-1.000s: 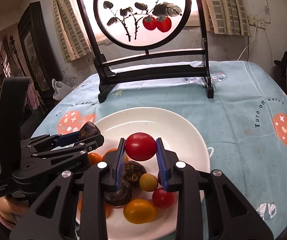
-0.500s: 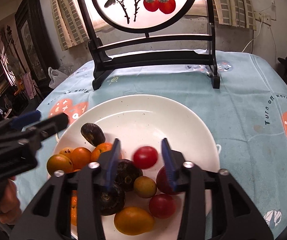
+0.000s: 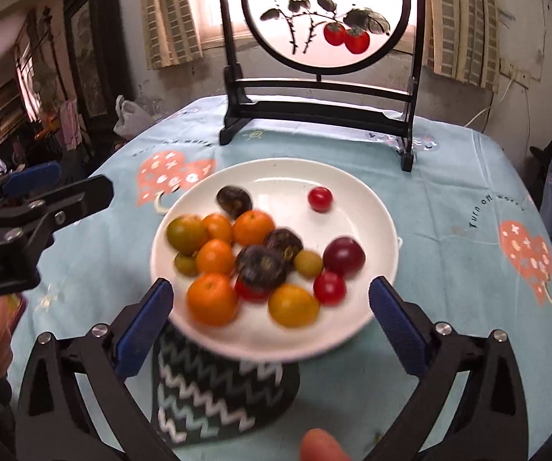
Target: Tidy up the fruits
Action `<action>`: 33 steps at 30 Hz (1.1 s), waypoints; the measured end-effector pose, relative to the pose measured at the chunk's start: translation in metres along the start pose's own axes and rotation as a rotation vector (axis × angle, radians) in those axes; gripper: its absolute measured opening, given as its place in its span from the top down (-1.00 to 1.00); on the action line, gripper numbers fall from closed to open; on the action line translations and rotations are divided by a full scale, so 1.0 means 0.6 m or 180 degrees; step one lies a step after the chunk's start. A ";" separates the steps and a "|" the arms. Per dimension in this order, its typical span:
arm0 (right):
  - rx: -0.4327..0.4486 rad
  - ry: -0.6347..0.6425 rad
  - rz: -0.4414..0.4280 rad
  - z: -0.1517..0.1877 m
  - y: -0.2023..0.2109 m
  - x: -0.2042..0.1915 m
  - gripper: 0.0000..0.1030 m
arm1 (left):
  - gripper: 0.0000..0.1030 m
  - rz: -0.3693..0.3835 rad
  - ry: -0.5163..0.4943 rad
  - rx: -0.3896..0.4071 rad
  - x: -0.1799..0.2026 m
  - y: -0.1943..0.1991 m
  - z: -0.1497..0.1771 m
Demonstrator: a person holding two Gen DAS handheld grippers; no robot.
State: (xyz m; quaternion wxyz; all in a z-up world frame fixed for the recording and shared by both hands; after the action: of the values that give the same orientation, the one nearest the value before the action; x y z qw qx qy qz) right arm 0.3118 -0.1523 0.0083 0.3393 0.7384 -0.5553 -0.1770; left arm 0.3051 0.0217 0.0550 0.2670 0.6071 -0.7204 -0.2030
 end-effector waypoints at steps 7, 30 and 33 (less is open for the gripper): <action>0.0068 -0.0066 -0.0040 0.101 0.108 0.002 -0.97 | -0.93 0.0090 -0.0015 -0.0070 0.022 0.080 0.092; 0.0135 -0.0167 0.0106 0.206 0.203 0.002 -0.97 | -0.94 0.0159 -0.0047 -0.0151 0.055 0.150 0.196; 0.0142 -0.0171 0.0116 0.207 0.204 0.003 -0.97 | -0.94 0.0156 -0.0048 -0.0154 0.054 0.149 0.197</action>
State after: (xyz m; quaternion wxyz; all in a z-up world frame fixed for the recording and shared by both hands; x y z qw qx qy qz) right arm 0.1472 -0.2104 0.0062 0.3109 0.7305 -0.5813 -0.1781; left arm 0.1580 0.0020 0.0231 0.2811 0.5810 -0.7319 -0.2184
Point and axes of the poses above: each gripper's, at about its wrist camera, not at the fingertips, and y roughly against the way its jaws point, x to its right, z to its underside, the point moved 1 cm from there along -y, roughly the way its jaws point, and after that the axes turned 14 degrees about z, right-handed, at the moved point
